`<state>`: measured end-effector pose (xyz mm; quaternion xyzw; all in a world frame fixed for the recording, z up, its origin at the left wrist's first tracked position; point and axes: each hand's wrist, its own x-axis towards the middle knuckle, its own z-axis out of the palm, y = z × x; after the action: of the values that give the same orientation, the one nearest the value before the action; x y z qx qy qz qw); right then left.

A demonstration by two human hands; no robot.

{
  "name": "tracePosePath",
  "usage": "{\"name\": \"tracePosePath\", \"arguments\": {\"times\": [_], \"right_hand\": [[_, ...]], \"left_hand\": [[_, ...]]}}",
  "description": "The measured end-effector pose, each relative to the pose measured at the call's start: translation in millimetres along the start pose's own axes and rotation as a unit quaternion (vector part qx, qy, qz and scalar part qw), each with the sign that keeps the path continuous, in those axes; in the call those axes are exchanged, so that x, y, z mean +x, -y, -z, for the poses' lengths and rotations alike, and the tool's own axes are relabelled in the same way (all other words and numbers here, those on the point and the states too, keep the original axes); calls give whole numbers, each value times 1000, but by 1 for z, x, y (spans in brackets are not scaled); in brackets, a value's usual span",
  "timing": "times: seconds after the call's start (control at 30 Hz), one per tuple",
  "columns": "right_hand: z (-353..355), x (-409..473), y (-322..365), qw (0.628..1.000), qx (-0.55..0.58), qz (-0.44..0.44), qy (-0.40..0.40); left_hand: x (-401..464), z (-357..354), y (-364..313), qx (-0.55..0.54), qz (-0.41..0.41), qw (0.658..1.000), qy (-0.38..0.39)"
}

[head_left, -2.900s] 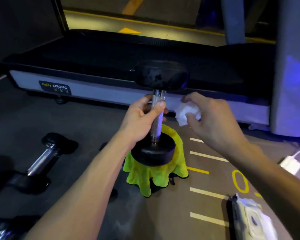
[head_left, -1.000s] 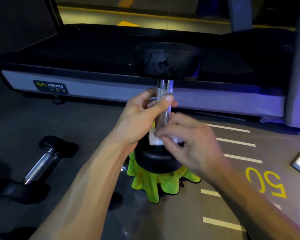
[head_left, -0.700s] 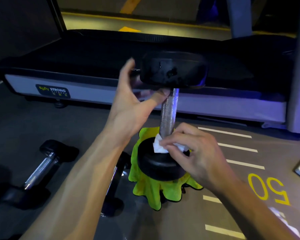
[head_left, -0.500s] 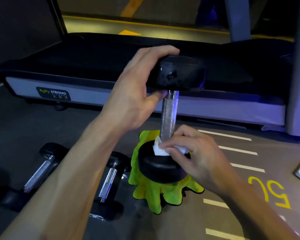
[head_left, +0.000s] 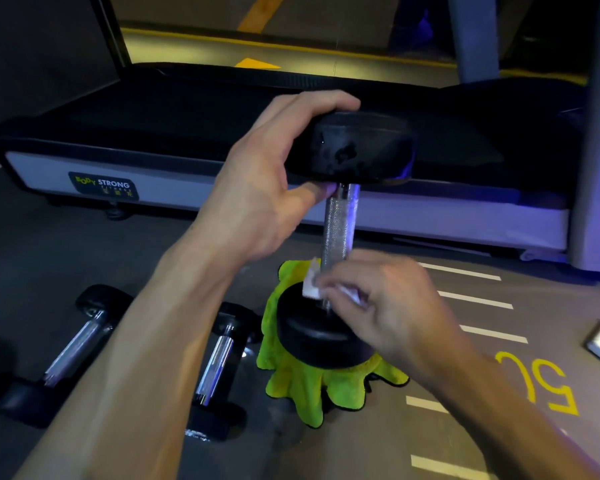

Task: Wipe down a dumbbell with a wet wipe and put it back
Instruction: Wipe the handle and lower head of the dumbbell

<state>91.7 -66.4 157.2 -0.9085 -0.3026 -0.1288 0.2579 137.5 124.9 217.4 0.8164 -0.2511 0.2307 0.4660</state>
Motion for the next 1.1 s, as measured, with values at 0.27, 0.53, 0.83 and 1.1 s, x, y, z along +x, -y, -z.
{"name": "tracePosePath", "arguments": {"times": [0.27, 0.53, 0.83, 1.1], "right_hand": [[-13, -1, 4, 991, -41, 43, -122], [-4, 26, 1, 972, -88, 56, -212], [-10, -12, -10, 994, -18, 28, -103], [-15, 20, -2, 960, -57, 27, -271]], "left_hand": [[2, 0, 1, -5, -4, 1000, 9], [3, 2, -3, 2, -6, 1000, 26], [9, 4, -7, -81, 90, 992, 24], [11, 3, -8, -109, 110, 988, 20]]}}
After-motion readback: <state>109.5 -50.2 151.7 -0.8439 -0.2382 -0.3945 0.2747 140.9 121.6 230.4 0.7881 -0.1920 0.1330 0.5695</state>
